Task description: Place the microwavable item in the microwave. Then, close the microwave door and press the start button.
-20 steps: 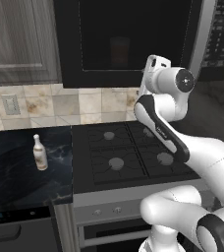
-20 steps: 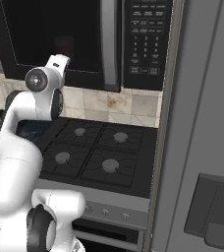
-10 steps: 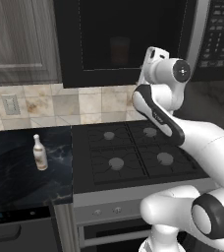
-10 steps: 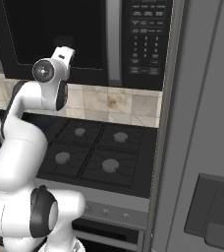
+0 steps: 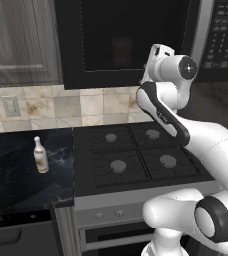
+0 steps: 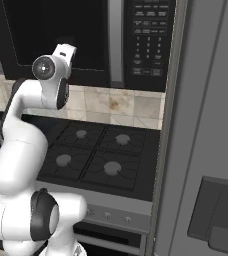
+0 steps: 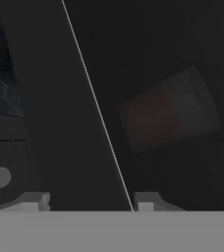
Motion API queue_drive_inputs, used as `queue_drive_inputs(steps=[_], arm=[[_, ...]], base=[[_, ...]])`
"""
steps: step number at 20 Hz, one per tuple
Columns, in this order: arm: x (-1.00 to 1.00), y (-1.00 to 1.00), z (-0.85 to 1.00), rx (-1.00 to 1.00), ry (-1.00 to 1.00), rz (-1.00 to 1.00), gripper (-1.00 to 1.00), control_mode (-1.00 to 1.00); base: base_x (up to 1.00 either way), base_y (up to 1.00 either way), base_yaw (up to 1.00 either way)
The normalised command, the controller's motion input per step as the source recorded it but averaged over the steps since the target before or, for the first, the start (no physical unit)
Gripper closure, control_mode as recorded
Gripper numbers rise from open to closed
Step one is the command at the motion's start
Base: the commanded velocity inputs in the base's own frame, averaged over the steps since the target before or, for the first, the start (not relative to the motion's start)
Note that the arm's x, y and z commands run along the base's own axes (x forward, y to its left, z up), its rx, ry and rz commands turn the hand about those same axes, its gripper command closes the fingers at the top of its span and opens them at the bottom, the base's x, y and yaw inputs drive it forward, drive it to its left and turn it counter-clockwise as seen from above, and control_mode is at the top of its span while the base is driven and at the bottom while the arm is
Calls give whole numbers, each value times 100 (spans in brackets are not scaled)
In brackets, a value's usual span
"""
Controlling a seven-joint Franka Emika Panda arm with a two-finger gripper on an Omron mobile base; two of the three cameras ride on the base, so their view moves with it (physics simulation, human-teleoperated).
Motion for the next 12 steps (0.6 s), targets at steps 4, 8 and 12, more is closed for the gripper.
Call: queue_drive_inputs(steps=[4,8,12], arm=[[-97,-26,0,0,-17,0,-100,-100],[-100,-52,1,0,-25,0,-100,-100],[-95,-73,16,0,-20,0,-100,-100]], base=[[0,0,0],[0,0,0],[0,0,0]])
